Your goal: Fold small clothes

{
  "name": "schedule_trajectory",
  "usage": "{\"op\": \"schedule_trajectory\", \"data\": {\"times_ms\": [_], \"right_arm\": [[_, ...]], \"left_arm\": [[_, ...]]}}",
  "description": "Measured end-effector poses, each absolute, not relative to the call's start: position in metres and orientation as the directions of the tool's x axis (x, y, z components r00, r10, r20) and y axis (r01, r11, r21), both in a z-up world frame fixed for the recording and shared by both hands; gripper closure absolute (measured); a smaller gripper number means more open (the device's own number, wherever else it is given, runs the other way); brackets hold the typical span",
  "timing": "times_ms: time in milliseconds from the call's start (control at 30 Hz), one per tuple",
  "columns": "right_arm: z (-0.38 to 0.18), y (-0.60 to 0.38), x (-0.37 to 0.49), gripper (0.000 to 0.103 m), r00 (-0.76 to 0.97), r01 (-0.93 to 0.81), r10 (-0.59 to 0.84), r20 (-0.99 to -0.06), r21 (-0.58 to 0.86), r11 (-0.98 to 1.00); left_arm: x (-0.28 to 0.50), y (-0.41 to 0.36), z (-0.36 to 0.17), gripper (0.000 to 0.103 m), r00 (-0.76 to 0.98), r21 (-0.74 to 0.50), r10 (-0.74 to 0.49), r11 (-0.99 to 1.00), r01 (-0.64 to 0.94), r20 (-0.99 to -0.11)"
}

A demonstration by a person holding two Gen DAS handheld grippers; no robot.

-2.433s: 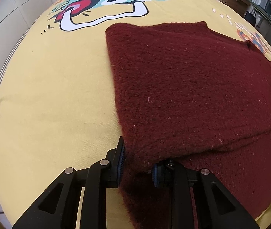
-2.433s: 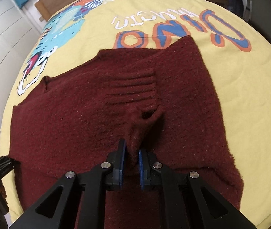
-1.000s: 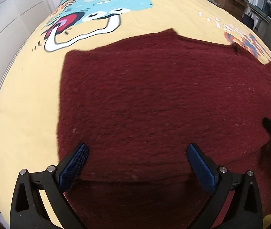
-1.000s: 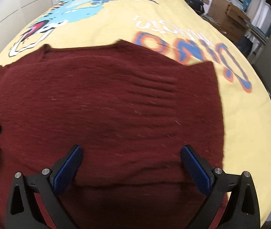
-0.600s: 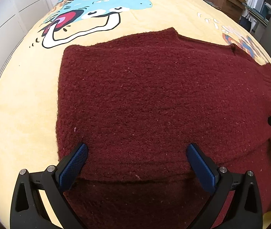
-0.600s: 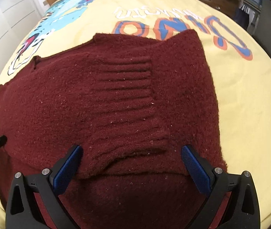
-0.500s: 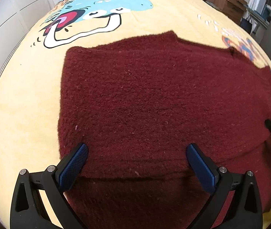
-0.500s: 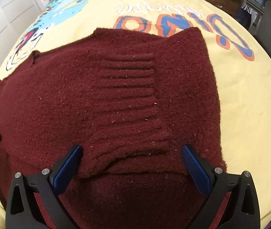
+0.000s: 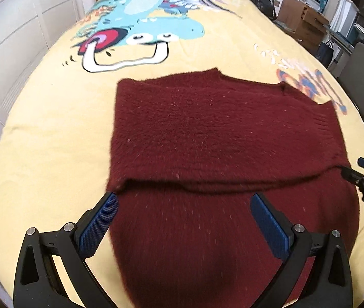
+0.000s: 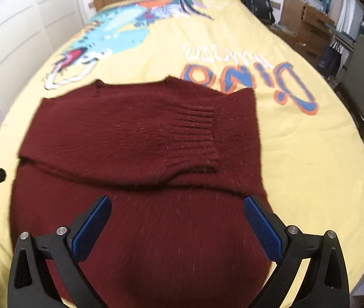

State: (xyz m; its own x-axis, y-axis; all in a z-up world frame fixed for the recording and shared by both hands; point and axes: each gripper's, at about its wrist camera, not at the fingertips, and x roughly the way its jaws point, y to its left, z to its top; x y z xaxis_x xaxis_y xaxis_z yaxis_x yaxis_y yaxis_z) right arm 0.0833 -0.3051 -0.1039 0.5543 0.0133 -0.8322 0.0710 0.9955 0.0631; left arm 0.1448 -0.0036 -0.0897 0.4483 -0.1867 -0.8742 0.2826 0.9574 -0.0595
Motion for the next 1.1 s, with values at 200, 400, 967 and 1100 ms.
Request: {"op": "schedule_trajectory", "data": {"times_ms": [200,400,967,1100], "right_arm": [[-0.093,-0.311,0.013,0.0,0.589,0.105,-0.001,-0.808,0.075,0.992],[-0.123,-0.326,-0.037,0.0,0.536,0.166,-0.041,-0.843,0.058,0.984],[-0.211,-0.349,-0.057,0.014,0.282,0.243,0.081,-0.956,0.153,0.958],[-0.218,-0.35,-0.056,0.032,0.257,0.234,0.115,-0.959,0.178,0.956]], "left_arm": [[0.095,0.013,-0.085,0.001,0.429,-0.095,-0.204,0.961,0.261,-0.88],[0.057,0.031,-0.103,0.001,0.411,-0.054,-0.142,0.974,0.219,-0.901],[0.025,0.051,-0.191,0.009,0.226,-0.107,-0.146,0.978,0.178,-0.963],[0.023,0.046,-0.194,0.024,0.215,-0.122,-0.169,0.968,0.218,-0.962]]}}
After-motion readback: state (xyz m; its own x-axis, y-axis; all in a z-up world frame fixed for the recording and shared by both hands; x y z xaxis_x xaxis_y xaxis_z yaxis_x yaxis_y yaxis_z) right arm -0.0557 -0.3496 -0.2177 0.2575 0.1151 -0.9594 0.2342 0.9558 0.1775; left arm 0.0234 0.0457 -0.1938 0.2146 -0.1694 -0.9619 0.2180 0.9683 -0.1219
